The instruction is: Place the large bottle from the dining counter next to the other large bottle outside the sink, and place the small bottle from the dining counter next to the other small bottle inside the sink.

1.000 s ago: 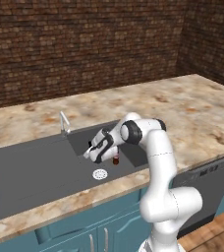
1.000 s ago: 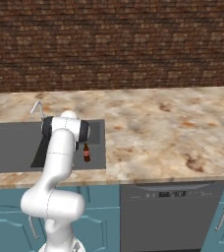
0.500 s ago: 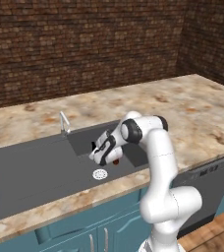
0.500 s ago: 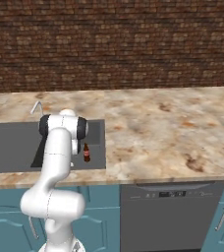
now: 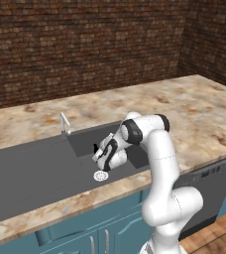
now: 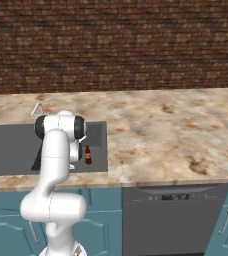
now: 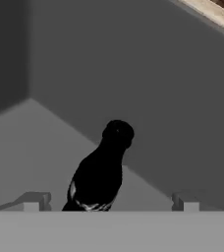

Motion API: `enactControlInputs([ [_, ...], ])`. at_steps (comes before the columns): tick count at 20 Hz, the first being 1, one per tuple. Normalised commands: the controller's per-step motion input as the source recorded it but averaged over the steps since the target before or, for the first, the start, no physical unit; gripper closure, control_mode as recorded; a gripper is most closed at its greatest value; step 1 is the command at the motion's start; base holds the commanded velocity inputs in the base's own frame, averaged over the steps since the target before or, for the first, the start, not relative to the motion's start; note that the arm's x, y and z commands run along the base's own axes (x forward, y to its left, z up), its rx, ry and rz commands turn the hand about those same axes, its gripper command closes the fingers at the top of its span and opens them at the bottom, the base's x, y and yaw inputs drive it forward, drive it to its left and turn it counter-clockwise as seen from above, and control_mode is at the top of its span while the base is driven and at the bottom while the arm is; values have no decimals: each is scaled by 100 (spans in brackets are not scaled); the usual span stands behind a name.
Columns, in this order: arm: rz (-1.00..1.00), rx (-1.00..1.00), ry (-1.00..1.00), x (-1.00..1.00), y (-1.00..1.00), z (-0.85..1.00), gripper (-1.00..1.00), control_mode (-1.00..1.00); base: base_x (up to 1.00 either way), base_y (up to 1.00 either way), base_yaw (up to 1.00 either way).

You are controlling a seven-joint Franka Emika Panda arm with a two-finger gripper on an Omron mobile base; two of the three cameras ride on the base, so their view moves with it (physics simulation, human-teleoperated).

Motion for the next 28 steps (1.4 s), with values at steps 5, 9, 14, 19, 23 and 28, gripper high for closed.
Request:
enactControlInputs([
  [5,0,0,-13,-17,0,41,-100,-100,0,0,0],
  [9,0,0,-8,0,0,64,-100,-100,0,0,0],
  [14,0,0,-3,0,0,81,-100,-100,0,0,0],
  [19,0,0,0,0,0,78,-100,-100,0,0,0],
  [23,0,-3,0,-7,0,57,-100,-100,0,0,0],
  [28,0,-4,-2,-39,-1,46,-100,-100,0,0,0],
])
